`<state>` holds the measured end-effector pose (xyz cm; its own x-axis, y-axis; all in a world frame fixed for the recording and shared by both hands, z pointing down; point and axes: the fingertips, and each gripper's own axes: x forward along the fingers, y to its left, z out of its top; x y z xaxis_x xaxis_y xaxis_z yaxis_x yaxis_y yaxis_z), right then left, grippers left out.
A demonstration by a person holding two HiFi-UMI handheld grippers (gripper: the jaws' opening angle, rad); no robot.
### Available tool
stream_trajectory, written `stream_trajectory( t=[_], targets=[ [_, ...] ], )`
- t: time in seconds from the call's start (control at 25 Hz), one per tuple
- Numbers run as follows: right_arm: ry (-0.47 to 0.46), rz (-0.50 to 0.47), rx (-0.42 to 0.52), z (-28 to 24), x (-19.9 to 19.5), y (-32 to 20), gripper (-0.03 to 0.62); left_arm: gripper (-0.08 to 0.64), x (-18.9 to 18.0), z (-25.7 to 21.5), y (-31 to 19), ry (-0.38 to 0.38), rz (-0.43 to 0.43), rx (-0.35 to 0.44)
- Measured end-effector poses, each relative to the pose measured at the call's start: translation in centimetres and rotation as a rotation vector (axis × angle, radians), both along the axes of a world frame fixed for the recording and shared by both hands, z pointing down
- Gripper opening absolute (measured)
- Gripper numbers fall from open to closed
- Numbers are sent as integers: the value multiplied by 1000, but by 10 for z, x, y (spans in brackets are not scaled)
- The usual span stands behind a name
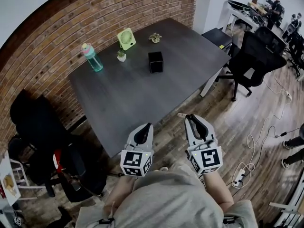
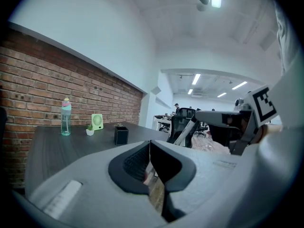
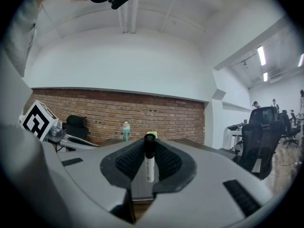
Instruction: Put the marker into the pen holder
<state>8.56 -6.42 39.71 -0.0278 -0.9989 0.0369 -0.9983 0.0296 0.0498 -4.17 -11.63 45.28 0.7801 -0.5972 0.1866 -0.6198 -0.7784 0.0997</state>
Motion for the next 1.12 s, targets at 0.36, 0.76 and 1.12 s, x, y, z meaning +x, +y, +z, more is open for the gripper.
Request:
stream_trajectory(
  t=[0.36,0.76,1.12],
  targets=[
    [4,-6,3,2,11,-11,66,17,7,-1,-9,4,-8,3],
    [5,-53,21,0,32,-63,66,17,25,2,-52,-5,-54,13],
    [17,-114,29,-11,56,-129,66,17,48,-4,-109,-6,-101,16]
  ],
)
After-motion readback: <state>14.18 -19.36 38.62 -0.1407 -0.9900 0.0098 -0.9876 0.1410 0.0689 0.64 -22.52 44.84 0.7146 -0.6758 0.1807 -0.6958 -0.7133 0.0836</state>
